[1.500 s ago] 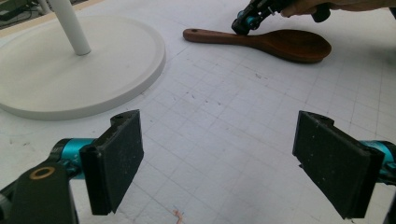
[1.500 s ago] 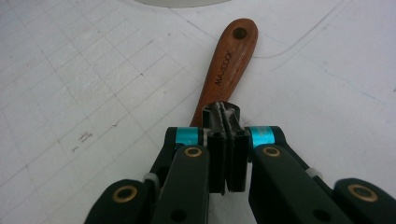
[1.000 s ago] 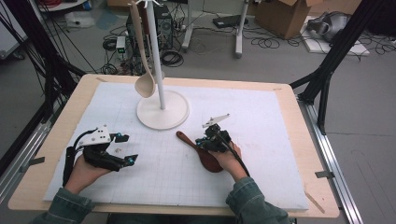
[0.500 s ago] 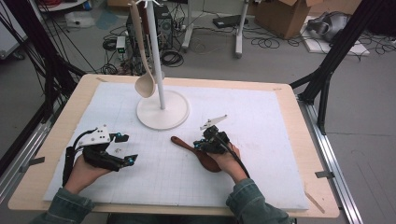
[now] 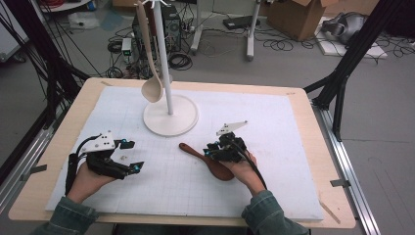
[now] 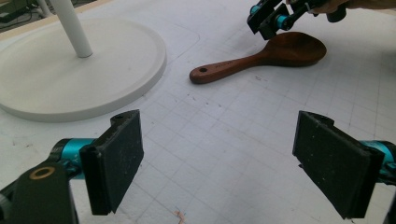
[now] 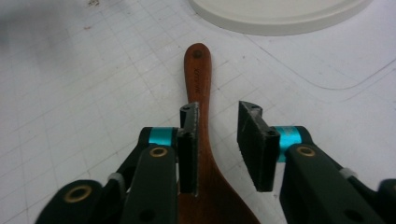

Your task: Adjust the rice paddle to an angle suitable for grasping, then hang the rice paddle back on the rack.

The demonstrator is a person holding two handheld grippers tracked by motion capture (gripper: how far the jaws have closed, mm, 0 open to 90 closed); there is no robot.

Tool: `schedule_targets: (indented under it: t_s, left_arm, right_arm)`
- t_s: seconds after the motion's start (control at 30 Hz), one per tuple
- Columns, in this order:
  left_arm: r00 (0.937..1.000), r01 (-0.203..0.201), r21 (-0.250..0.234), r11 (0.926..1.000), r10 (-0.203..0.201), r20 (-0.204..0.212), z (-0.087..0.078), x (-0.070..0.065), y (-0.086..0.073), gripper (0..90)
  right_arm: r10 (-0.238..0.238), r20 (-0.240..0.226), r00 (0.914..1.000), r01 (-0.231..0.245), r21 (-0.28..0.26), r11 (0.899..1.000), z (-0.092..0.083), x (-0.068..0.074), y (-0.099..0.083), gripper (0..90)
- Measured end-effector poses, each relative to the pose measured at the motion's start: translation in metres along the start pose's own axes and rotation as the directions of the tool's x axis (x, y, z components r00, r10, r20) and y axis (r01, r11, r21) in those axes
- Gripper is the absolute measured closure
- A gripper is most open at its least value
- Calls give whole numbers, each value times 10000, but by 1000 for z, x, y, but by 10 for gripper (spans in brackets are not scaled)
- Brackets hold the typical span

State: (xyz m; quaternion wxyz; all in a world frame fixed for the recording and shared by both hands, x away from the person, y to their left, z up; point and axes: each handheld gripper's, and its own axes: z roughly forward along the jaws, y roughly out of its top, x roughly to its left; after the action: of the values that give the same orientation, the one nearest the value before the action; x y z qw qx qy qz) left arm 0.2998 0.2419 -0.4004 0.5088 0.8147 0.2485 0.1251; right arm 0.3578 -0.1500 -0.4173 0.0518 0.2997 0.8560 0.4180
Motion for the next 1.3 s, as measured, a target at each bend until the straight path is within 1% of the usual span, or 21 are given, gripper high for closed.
schedule_targets:
  t_s: [0.1, 0.23, 0.3, 0.37, 0.43, 0.6, 0.73, 0.83, 0.93, 1.17, 1.3]
  left_arm:
    - [10000, -4, -14, 10000, 4, 38, 0, 0, 0, 166]
    - [10000, -11, -15, 10000, 11, 17, -1, 1, 0, 166]
    - [10000, -14, -22, 10000, 14, 18, -1, 1, 0, 166]
    - [10000, -16, -57, 10000, 16, -10, -2, 1, 1, 166]
    - [10000, -6, -68, 10000, 6, 9, -2, 1, 1, 166]
    - [10000, -30, -29, 10000, 30, -20, -1, 1, 1, 166]
    - [10000, -57, -26, 10000, 57, -10, -1, 1, 1, 166]
    - [10000, -69, -51, 10000, 69, 5, -2, 1, 2, 166]
    - [10000, -57, -71, 10000, 57, 9, -2, 1, 2, 166]
    - [10000, -21, -4, 10000, 21, 72, 0, 1, 0, 166]
    - [10000, -39, 27, 10000, 39, 53, 0, 0, 1, 166]
  right_arm:
    - [-27, -12, 10000, 27, -36, 10000, -2, 3, -3, 625]
    - [-35, 22, 10000, 35, -54, 10000, -3, 5, -5, 590]
    - [-133, 52, 9999, 133, 1, 9999, -2, 7, -6, 585]
    - [-116, 51, 9999, 116, -32, 9999, -2, 8, -7, 576]
    - [-244, 97, 9997, 244, 7, 9997, -3, 9, -8, 572]
    - [-184, 103, 9998, 183, 54, 9998, -3, 10, -9, 561]
    - [-346, 161, 9993, 345, 97, 9994, -1, 12, -9, 550]
    - [-455, 182, 9988, 451, 199, 9988, 2, 13, -9, 550]
    - [-456, 187, 9988, 450, 306, 9985, 5, 14, -9, 551]
    - [-615, 287, 9977, 592, 769, 9953, 15, 17, -10, 555]
    - [-798, 373, 9961, 755, 1041, 9917, 21, 18, -11, 569]
